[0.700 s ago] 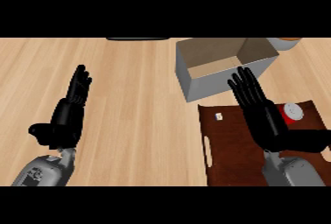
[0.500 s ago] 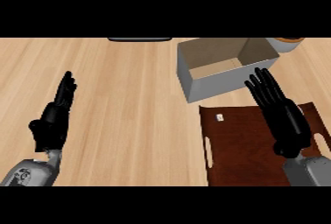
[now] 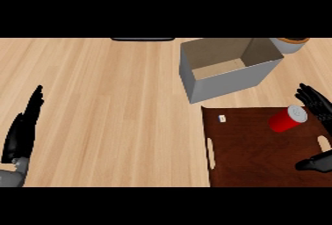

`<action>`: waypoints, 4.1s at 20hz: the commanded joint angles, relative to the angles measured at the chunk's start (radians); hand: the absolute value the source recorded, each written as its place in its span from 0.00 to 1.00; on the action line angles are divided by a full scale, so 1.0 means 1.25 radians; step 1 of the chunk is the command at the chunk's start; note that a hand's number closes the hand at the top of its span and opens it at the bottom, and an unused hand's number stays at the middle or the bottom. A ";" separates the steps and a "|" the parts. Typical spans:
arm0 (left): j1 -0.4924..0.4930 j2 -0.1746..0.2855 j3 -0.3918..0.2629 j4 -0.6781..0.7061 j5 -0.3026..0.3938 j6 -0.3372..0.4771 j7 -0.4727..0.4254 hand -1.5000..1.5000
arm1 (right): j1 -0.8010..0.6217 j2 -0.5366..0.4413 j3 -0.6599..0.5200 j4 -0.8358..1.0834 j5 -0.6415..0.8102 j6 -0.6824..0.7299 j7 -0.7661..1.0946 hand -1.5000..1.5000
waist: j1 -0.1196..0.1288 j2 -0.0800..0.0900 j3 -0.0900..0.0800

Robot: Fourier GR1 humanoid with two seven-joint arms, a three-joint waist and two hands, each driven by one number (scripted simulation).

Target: Pick the can from the tray and place it in the cardboard box

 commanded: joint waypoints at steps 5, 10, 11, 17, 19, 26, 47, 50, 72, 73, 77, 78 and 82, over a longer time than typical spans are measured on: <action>0.003 0.022 0.011 0.020 0.002 -0.045 -0.012 0.50 | -0.079 -0.057 -0.042 0.321 0.117 0.144 -0.381 0.00 | 0.034 0.002 0.003; -0.031 0.010 0.018 0.052 -0.006 -0.039 -0.001 0.50 | -0.098 -0.174 0.028 0.326 0.302 0.031 -0.418 0.00 | 0.018 -0.001 0.000; -0.036 -0.007 -0.001 0.067 -0.018 -0.038 -0.003 0.50 | -0.138 -0.184 0.044 0.356 0.329 0.027 -0.402 0.00 | 0.029 0.003 0.000; -0.065 -0.009 0.016 0.115 -0.028 -0.054 -0.015 0.50 | -0.262 -0.224 0.148 0.404 0.456 0.072 -0.380 0.00 | 0.020 -0.001 -0.002; -0.072 0.005 0.012 0.069 -0.035 -0.053 0.030 0.50 | -0.303 -0.187 0.203 0.405 0.526 0.031 -0.322 0.00 | 0.031 -0.003 -0.002; -0.042 -0.002 0.042 0.061 -0.040 -0.063 0.017 0.50 | -0.423 -0.131 0.264 0.542 0.639 0.077 -0.343 0.00 | 0.019 -0.006 -0.002; -0.023 -0.047 0.123 0.055 -0.100 -0.118 0.017 0.50 | -0.486 -0.009 0.220 0.641 0.760 0.051 -0.399 0.00 | -0.001 -0.011 -0.003; -0.022 -0.040 0.150 0.099 -0.083 -0.152 -0.008 0.50 | -0.475 -0.002 0.221 0.569 0.750 0.077 -0.369 0.00 | -0.009 -0.013 -0.004; -0.064 -0.110 0.167 0.063 -0.172 -0.158 0.055 0.50 | -0.384 0.094 0.143 0.488 0.853 -0.123 -0.203 1.00 | -0.002 -0.008 -0.002; -0.011 -0.090 0.196 0.053 -0.157 -0.187 0.007 0.50 | -0.366 0.111 0.144 0.494 0.874 -0.140 -0.194 1.00 | 0.000 -0.010 -0.003; -0.016 -0.111 0.193 0.061 -0.178 -0.177 0.007 0.50 | -0.408 0.131 0.109 0.510 0.887 -0.193 -0.187 1.00 | 0.000 -0.010 -0.003; -0.018 -0.108 0.207 0.050 -0.174 -0.176 0.012 0.50 | -0.383 0.102 0.091 0.482 0.879 -0.196 -0.199 1.00 | -0.004 -0.011 -0.003; -0.019 -0.109 0.209 0.066 -0.170 -0.185 -0.006 0.50 | -0.392 0.122 0.034 0.511 0.872 -0.293 -0.094 1.00 | -0.005 -0.010 -0.003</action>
